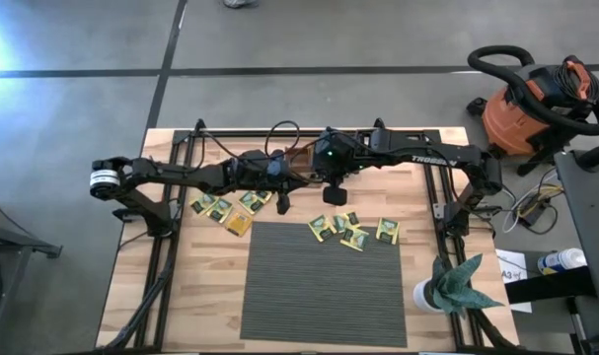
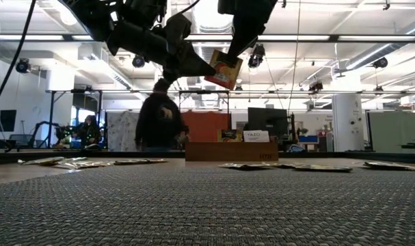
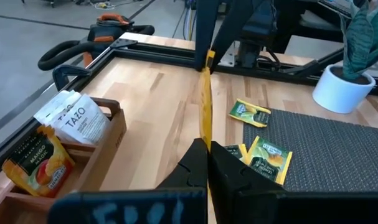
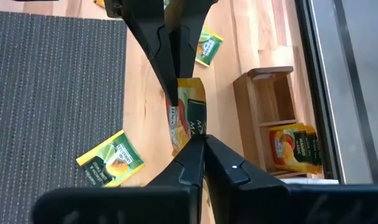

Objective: Pick & Place Tea
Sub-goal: Put the orange tea bag into the middle section of the wooden organizer

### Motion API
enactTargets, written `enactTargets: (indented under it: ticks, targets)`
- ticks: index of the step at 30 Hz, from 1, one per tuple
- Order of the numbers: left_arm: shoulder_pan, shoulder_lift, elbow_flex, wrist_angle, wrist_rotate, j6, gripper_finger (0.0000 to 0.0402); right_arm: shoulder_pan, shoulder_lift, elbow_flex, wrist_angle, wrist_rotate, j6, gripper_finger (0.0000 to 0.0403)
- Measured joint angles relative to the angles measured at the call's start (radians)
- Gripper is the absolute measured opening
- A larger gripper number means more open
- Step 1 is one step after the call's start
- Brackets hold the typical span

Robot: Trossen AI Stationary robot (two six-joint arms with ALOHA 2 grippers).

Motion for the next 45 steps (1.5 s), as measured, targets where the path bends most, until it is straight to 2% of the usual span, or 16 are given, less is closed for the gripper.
enactTargets:
  ticks: [4, 9, 13, 16, 20, 22, 28, 31, 35, 45]
  targets:
    - [0.0, -0.001, 0.0, -0.01, -0.023, -0.05, 0.0011, 0.0, 0.001, -0.001, 0.011, 0.024, -0.004, 0.0009]
    - [0.0, -0.001, -0.002, -0.066, -0.105, -0.09, 0.0063, -0.01, 0.001, -0.001, 0.025, 0.095, -0.018, 0.0008]
    - [0.0, -0.002, -0.003, -0.174, -0.221, -0.174, 0.0105, -0.044, 0.001, -0.003, 0.026, 0.155, -0.042, 0.0008]
    - [-0.003, -0.003, -0.021, -0.193, -0.247, -0.238, 0.0122, -0.088, 0.012, -0.007, 0.03, 0.159, -0.096, 0.0008]
    - [-0.032, -0.023, -0.072, -0.126, -0.174, -0.288, 0.0126, -0.148, 0.072, -0.008, 0.034, 0.131, -0.163, 0.0008]
    - [-0.046, -0.045, -0.097, -0.102, -0.169, -0.313, 0.0126, -0.176, 0.107, -0.008, 0.035, 0.105, -0.196, 0.0008]
    - [-0.058, -0.15, -0.199, -0.097, -0.192, -0.408, 0.0126, -0.24, 0.195, -0.004, 0.072, 0.079, -0.303, 0.0008]
    - [-0.058, -0.225, -0.259, -0.096, -0.203, -0.456, 0.0126, -0.272, 0.228, -0.003, 0.073, 0.031, -0.32, 0.0008]
    - [-0.058, -0.335, -0.345, -0.097, -0.242, -0.522, 0.0126, -0.295, 0.271, -0.003, 0.083, 0.022, -0.339, 0.0008]
    - [-0.058, -0.549, -0.464, -0.092, -0.27, -0.564, 0.0126, -0.312, 0.301, -0.003, 0.161, 0.0, -0.404, 0.0008]
